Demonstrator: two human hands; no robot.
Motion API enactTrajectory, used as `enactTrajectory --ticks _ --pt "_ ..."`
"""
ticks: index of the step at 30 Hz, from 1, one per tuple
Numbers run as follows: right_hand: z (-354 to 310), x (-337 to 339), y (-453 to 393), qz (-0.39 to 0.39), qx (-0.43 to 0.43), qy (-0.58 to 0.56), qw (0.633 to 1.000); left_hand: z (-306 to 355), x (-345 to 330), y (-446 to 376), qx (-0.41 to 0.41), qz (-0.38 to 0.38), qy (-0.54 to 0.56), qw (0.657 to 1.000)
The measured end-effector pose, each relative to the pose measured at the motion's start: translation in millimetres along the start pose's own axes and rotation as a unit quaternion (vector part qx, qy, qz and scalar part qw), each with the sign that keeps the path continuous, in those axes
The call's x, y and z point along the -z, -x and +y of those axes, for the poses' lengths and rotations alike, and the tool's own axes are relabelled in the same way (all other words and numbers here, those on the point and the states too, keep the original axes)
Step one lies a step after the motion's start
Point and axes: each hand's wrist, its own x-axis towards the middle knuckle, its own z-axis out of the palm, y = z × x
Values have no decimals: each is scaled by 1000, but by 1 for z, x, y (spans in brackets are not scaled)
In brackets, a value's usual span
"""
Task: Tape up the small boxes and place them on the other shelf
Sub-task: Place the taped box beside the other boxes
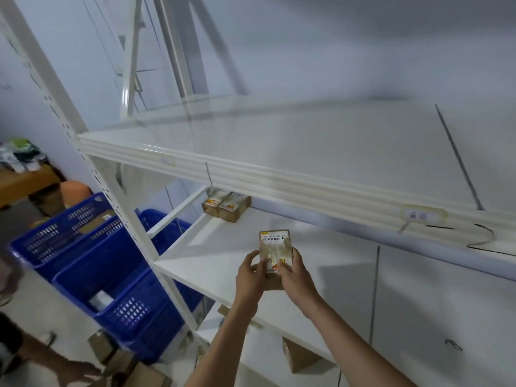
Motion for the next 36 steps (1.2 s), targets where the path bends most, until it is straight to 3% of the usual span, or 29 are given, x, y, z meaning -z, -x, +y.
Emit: enactTrajectory --ticks 10,20,28,32,36 --pt "-41 -90 -34 23 -52 -29 998 -5 91 -79 2 -102 -16 995" --pt "-38 -100 -85 -76 -23 -38 996 1 101 -132 28 -127 -12 991" --pt "-24 -116 -131 -47 -23 -68 996 3 103 -161 27 -118 -62 991" --pt "-35 -125 -136 -31 -40 -39 998 0 110 -175 16 -170 -85 982" --pt "-36 -133 -146 36 -55 20 998 -5 117 -192 -16 -192 -133 972"
